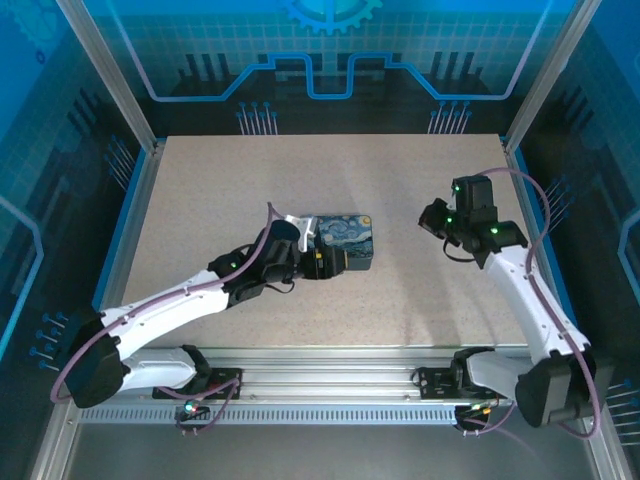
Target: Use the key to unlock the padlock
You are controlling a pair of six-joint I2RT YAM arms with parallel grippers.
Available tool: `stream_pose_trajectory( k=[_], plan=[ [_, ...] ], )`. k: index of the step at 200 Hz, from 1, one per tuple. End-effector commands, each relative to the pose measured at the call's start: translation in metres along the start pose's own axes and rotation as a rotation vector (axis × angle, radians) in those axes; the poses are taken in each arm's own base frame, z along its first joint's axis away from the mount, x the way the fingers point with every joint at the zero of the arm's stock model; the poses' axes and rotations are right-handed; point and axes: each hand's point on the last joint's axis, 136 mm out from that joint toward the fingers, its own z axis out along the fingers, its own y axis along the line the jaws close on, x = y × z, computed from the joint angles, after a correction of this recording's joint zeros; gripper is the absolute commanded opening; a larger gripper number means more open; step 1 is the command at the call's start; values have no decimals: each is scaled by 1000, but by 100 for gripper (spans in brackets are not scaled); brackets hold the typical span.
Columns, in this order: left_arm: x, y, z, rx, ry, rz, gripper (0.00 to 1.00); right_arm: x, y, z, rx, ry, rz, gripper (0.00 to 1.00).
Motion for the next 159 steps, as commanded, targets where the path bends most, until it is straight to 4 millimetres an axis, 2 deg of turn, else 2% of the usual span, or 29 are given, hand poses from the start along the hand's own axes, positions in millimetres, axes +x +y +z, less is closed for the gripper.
stream_pose_trajectory(
  k=[1,33,82,124,159],
  plan=[
    [-29,-37,-11,151,-65,68,76,19,23,-15,-77,49,15,4],
    [-44,-63,-11,299,-92,81,76,41,55,-29,-201,90,18,4],
    [-48,-85,-2,445,-105,88,76,66,87,-48,-336,139,26,5],
    [-43,-92,6,538,-99,76,68,74,101,-56,-418,173,65,5],
    [-37,-96,6,565,-81,95,54,75,104,-62,-442,167,87,5]
  ],
)
